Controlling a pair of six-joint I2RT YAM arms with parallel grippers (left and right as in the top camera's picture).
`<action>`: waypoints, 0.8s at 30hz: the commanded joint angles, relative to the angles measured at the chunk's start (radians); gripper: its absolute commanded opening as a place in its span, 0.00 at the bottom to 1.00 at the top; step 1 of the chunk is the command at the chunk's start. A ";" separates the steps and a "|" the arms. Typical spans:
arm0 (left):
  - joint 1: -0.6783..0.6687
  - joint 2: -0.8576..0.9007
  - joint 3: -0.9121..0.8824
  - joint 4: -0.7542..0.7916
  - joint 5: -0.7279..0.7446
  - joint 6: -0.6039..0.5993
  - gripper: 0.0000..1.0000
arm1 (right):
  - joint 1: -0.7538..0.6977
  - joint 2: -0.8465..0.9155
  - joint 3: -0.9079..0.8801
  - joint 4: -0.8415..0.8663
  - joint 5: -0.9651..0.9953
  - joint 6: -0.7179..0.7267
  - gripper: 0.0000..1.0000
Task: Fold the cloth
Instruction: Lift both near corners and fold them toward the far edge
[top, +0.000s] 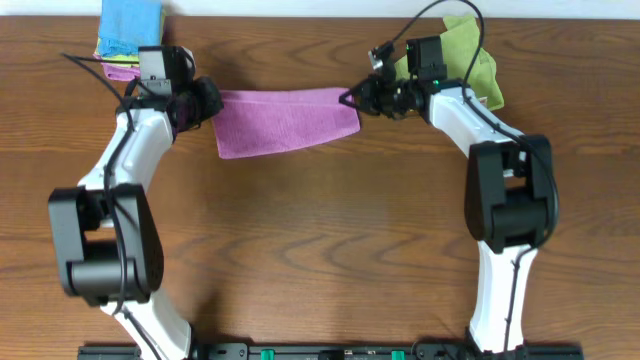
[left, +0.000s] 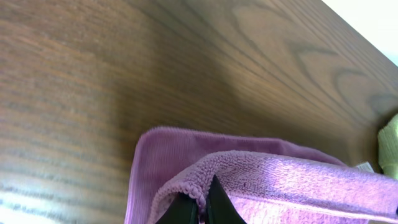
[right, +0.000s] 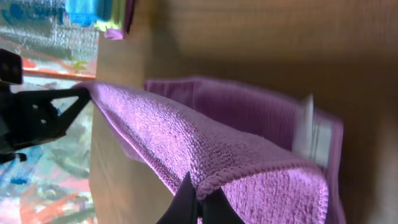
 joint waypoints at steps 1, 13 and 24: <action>0.008 0.066 0.079 -0.003 0.005 0.007 0.06 | -0.003 0.071 0.114 0.000 -0.002 0.067 0.01; 0.016 0.132 0.243 -0.254 0.013 0.087 0.05 | -0.013 0.144 0.231 -0.086 -0.166 0.075 0.01; 0.006 0.114 0.250 -0.441 -0.025 0.094 0.06 | -0.026 0.144 0.231 -0.394 -0.109 -0.125 0.01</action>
